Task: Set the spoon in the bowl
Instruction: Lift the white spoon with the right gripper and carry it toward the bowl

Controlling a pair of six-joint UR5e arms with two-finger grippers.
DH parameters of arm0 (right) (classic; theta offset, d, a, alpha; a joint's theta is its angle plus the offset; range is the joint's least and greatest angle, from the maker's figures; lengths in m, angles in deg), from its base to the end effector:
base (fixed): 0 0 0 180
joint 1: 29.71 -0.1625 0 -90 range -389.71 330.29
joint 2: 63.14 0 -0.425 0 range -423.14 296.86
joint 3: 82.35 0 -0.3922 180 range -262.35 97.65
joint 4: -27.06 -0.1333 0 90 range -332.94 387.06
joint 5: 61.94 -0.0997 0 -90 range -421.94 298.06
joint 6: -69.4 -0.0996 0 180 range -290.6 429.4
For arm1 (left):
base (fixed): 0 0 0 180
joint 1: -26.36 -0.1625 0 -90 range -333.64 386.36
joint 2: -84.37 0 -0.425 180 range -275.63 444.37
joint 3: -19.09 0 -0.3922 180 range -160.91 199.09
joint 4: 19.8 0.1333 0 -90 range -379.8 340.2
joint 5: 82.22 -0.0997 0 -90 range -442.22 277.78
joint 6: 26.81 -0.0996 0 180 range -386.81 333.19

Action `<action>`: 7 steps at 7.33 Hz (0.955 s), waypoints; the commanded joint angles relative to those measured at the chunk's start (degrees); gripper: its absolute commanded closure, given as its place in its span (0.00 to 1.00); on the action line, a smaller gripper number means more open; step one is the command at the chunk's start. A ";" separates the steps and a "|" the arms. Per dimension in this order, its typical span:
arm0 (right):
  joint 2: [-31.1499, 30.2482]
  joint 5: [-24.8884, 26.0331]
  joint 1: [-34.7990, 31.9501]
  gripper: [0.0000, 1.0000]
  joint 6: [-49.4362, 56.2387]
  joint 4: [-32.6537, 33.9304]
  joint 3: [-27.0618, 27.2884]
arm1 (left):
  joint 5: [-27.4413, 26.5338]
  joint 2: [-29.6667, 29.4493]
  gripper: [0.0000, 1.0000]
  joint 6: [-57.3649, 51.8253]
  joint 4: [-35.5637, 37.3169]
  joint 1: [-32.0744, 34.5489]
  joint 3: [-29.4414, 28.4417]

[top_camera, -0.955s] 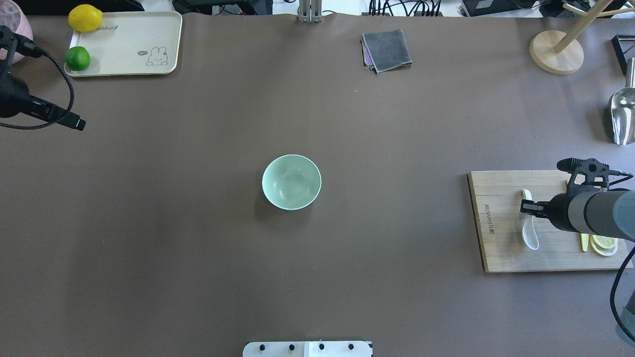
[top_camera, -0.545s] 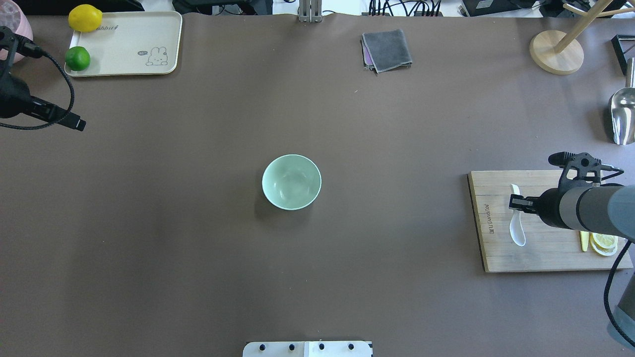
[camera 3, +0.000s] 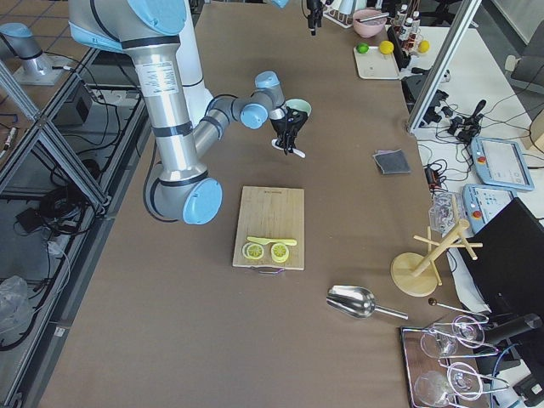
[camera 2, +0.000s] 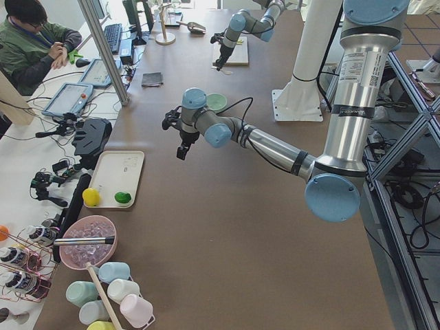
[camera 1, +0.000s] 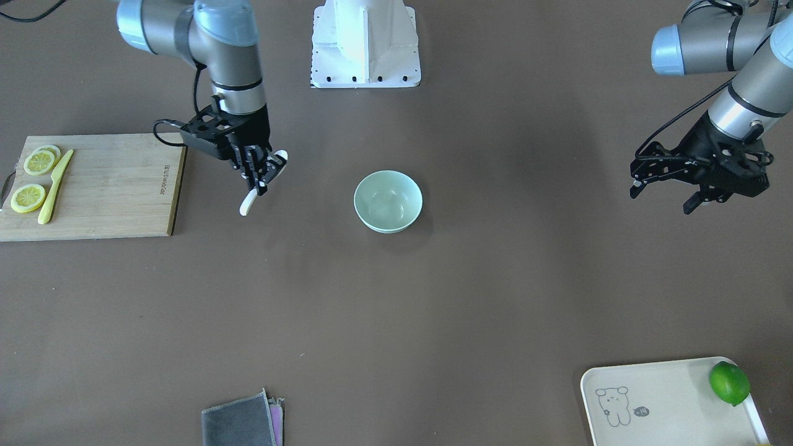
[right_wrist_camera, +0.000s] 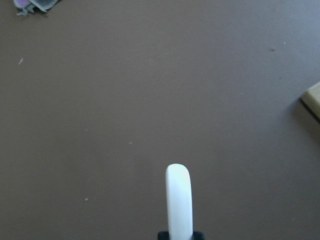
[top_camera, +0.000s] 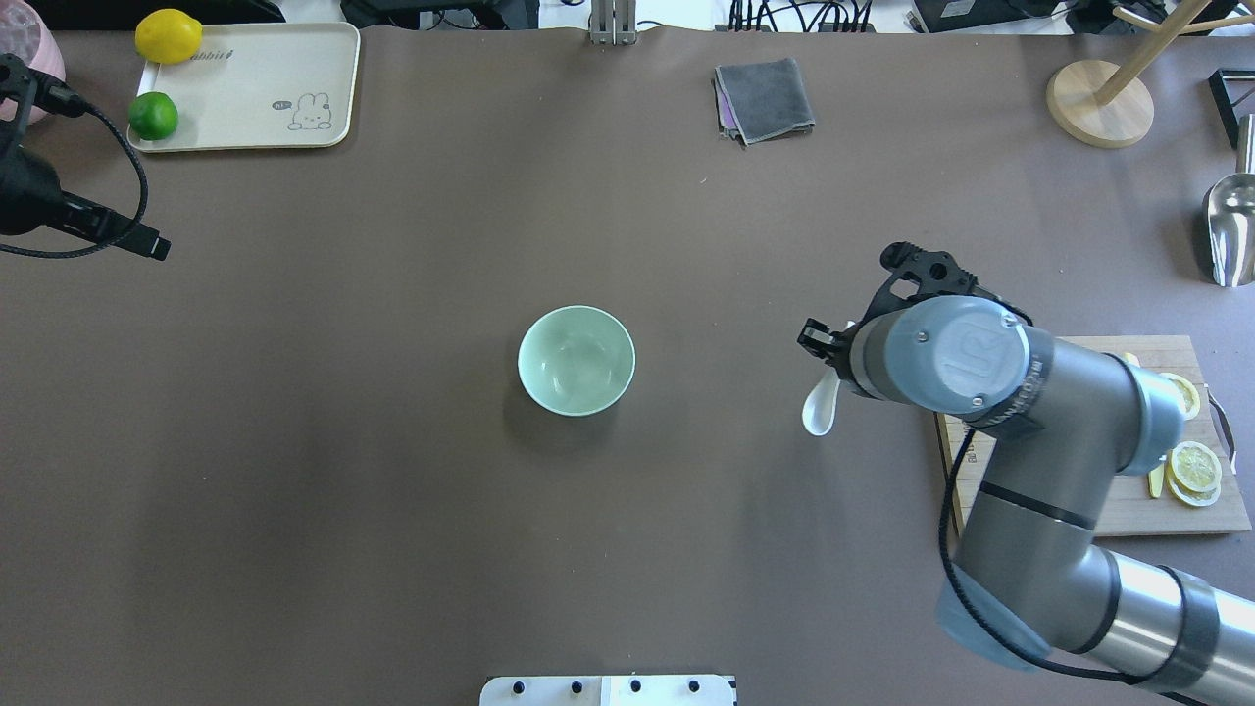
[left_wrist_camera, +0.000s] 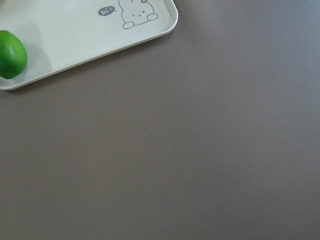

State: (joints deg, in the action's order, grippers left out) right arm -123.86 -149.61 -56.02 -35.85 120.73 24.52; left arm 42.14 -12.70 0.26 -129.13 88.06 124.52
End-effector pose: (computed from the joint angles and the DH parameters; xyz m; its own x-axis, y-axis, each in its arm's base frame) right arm -0.4952 -0.3981 0.2564 0.5149 0.5478 0.6594 -0.6249 0.7664 -0.1487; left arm 0.1899 -0.5153 0.4290 0.6491 0.3450 -0.6780 -0.0650 0.9131 0.4025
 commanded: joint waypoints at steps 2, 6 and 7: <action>22.44 3.81 3.10 1.00 -12.41 5.82 -18.77 | 0.01 0.04 0.01 0.09 -0.01 -0.01 -0.05; 22.92 8.81 4.69 0.00 -8.40 6.08 -18.63 | 0.01 0.04 0.01 0.09 -0.01 -0.01 -0.05; 22.92 8.65 4.43 0.00 -6.73 6.26 -18.02 | 0.01 0.04 0.01 0.09 -0.01 -0.01 0.04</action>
State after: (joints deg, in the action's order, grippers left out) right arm -100.89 -141.64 -51.53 -44.75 126.76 5.97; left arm 42.15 -12.66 0.35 -129.13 88.06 124.49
